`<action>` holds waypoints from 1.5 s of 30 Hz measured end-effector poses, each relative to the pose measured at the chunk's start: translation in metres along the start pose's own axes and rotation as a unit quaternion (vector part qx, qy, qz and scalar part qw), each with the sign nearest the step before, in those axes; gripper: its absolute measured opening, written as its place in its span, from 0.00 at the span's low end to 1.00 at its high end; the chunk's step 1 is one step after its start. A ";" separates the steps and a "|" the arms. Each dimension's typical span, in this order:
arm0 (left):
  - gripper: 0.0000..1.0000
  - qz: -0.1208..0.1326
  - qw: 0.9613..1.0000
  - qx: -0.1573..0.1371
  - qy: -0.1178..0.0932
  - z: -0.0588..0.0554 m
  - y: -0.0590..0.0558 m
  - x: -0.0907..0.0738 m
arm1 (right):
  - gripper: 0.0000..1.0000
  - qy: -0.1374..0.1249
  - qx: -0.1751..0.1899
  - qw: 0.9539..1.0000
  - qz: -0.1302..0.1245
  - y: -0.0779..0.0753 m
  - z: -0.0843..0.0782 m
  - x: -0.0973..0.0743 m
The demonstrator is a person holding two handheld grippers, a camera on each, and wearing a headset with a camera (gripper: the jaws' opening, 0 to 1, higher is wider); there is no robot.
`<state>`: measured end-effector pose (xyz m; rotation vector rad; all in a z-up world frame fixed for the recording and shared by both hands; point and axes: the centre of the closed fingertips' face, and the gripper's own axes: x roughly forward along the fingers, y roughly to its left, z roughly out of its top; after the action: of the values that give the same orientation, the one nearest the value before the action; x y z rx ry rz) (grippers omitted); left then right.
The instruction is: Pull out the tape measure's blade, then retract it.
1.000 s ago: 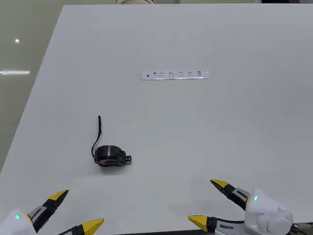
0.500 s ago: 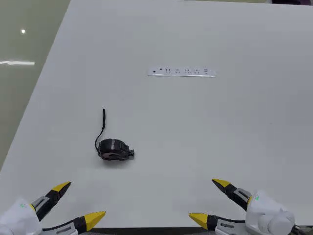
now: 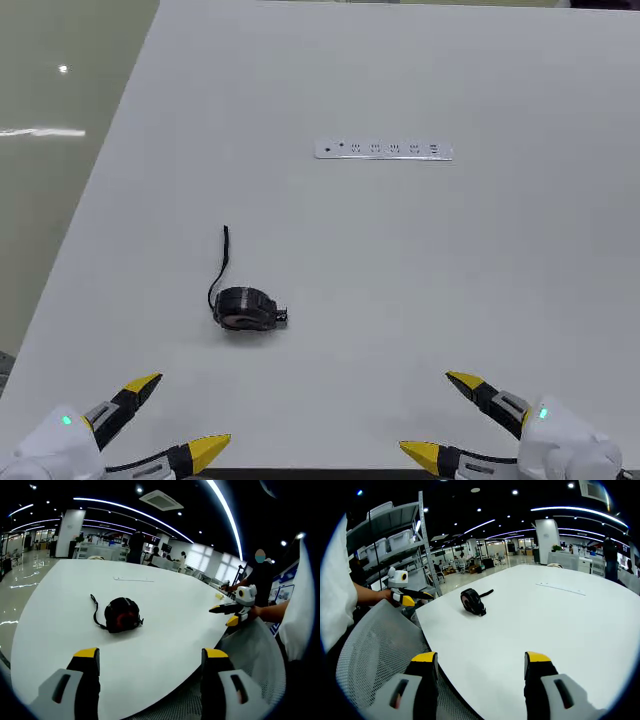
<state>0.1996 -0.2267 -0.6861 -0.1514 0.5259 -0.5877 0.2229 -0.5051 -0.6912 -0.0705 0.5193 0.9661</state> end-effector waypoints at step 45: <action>0.77 -0.047 0.996 0.050 0.049 0.015 0.025 0.053 | 0.63 0.004 -0.012 0.999 0.048 -0.029 0.005 0.058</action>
<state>0.2564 -0.2359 -0.7032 -0.0514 0.5856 -0.7145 0.2746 -0.4761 -0.7183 -0.0710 0.5221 1.0670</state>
